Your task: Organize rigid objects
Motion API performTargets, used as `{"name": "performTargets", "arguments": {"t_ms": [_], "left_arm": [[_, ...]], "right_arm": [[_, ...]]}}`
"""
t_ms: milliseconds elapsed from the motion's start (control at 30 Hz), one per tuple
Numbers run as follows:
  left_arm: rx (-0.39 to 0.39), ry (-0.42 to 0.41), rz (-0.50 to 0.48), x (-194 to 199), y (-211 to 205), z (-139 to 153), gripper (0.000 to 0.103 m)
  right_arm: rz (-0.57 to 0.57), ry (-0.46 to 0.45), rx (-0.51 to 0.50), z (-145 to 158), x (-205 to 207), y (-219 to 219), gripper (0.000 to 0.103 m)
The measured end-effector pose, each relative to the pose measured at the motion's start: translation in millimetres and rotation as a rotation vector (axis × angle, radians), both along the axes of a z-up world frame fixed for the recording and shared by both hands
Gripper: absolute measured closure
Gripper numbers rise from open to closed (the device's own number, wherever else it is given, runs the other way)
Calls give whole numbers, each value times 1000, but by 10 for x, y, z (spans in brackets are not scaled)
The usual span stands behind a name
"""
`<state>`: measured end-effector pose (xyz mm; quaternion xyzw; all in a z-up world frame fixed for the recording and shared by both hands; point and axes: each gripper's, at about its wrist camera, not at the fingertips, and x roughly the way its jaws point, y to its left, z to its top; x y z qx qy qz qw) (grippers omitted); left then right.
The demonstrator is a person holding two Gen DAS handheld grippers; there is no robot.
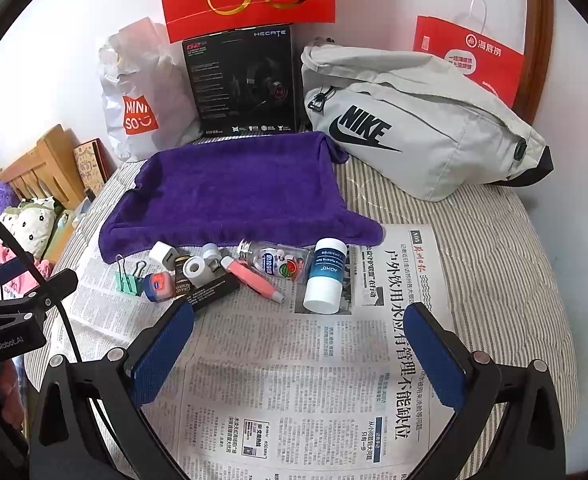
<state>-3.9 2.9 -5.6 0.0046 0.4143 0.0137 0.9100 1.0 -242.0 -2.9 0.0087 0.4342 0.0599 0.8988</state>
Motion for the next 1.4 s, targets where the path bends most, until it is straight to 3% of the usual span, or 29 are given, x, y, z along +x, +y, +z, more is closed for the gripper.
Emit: {"name": "performTargets", "arguments": {"t_ms": [1400], "left_arm": [[-1,17,9,32,54,-2,0]], "right_arm": [[-22,-10,8,69,-18,-68,0]]}}
